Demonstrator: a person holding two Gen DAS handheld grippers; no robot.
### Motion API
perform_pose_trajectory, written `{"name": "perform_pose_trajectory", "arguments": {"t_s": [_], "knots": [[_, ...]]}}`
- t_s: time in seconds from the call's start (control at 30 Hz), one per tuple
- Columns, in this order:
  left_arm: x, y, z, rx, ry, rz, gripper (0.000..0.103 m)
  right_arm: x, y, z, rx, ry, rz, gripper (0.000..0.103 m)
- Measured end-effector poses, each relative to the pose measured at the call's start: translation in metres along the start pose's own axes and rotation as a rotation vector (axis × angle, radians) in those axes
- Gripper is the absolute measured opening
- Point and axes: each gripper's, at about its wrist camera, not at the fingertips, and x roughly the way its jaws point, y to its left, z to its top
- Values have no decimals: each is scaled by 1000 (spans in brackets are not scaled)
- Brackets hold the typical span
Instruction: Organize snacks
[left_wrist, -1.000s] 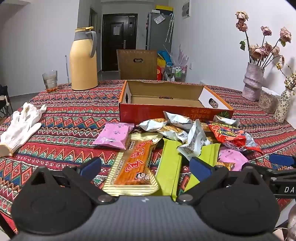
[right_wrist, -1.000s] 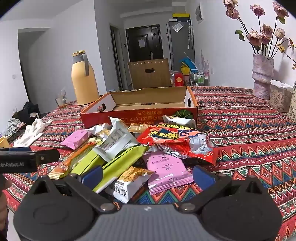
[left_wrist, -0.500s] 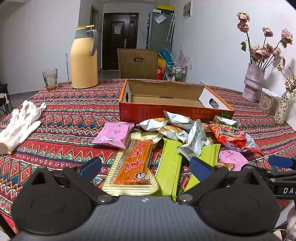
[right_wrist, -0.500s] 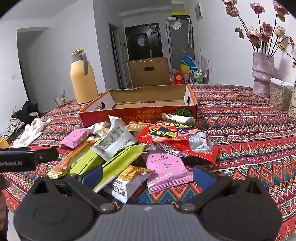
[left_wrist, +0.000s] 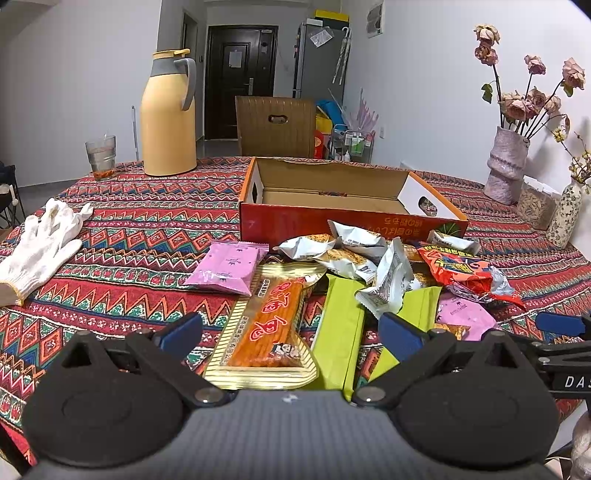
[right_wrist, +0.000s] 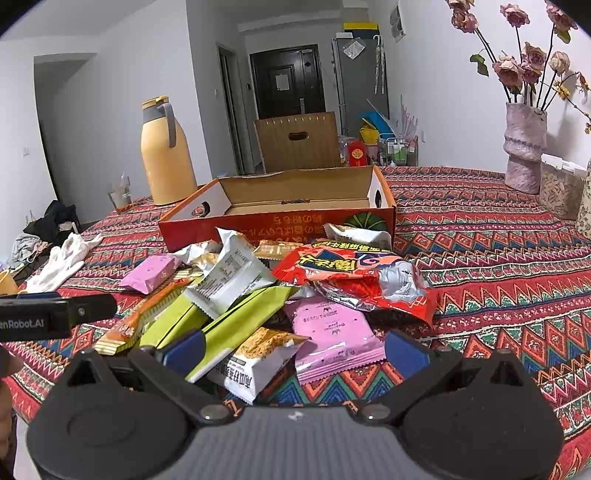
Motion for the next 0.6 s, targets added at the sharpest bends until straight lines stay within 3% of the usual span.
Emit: {"name": "perform_pose_trajectory", "arguments": {"t_s": [0.6], "knots": [[-2, -1, -3, -1, 0, -4, 103, 0, -1, -1, 2, 3, 1, 103]]}}
